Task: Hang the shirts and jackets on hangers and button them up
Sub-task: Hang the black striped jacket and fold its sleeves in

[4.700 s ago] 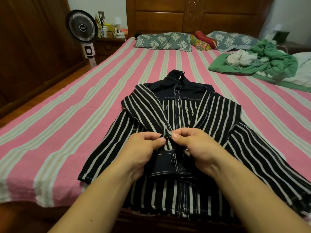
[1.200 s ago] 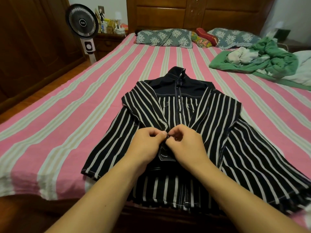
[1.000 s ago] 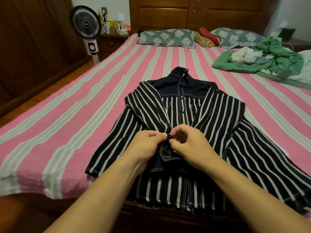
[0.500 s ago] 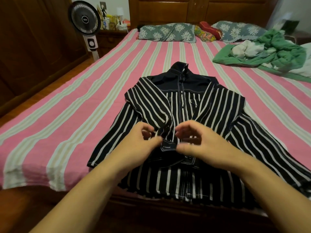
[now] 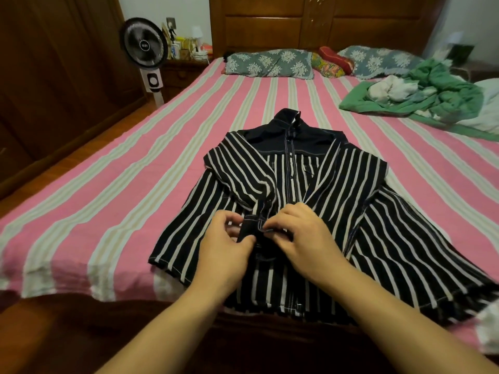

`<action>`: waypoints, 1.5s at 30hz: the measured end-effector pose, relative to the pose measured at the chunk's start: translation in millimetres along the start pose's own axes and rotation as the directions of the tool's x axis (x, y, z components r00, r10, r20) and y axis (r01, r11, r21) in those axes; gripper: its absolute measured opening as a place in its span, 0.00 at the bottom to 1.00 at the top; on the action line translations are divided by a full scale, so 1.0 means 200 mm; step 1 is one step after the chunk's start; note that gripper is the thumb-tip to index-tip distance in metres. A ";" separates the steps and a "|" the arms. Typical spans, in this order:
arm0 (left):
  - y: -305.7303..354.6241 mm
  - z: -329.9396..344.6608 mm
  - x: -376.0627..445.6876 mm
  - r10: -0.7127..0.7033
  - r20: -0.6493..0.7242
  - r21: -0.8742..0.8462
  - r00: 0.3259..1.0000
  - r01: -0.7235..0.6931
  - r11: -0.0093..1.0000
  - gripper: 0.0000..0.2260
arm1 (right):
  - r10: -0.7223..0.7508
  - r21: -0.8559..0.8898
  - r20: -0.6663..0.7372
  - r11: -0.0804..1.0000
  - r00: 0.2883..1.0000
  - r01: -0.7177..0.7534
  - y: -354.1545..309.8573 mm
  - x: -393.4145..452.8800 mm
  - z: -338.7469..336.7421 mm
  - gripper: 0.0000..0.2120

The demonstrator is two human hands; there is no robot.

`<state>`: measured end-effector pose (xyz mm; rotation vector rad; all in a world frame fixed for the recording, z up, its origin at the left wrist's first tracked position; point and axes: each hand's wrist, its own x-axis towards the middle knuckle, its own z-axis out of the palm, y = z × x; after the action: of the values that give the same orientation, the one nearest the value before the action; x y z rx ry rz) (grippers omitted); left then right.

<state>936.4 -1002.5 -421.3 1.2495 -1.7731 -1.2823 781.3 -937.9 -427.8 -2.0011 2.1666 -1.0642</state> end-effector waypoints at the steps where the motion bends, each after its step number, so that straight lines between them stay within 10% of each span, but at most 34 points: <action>1: 0.01 0.00 0.00 -0.034 -0.018 -0.160 0.999 0.030 0.987 0.11 | 0.064 0.088 -0.058 0.994 0.996 -0.059 -0.01 0.02 -0.01 0.06; 5: 0.09 -0.05 -0.01 -0.103 0.075 -0.606 0.992 0.127 0.785 0.06 | 0.425 0.638 0.019 0.692 0.905 -0.338 -0.08 0.07 -0.11 0.02; 9: 0.09 -0.05 -0.01 -0.080 0.115 -0.648 0.990 0.136 0.749 0.08 | 0.421 0.710 0.229 0.544 0.877 -0.447 -0.10 0.05 -0.12 0.07; 19: 0.05 -0.01 0.00 0.021 0.027 -0.555 0.999 -0.002 0.832 0.13 | 0.384 0.737 0.302 0.487 0.873 -0.469 -0.15 0.06 -0.03 0.10; 35: 0.03 -0.06 0.03 -0.114 0.222 -0.696 0.968 0.239 0.677 0.08 | 0.401 0.702 0.314 0.512 0.860 -0.495 -0.12 0.08 -0.04 0.09; 45: 0.07 -0.08 0.01 -0.107 0.173 -0.633 0.979 0.194 0.750 0.10 | 0.375 0.761 0.356 0.415 0.856 -0.499 -0.11 0.08 -0.04 0.11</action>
<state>945.6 -1009.1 -402.9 0.9213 -1.1298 -1.8948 795.4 -947.1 -404.6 -0.9336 1.4531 -1.4163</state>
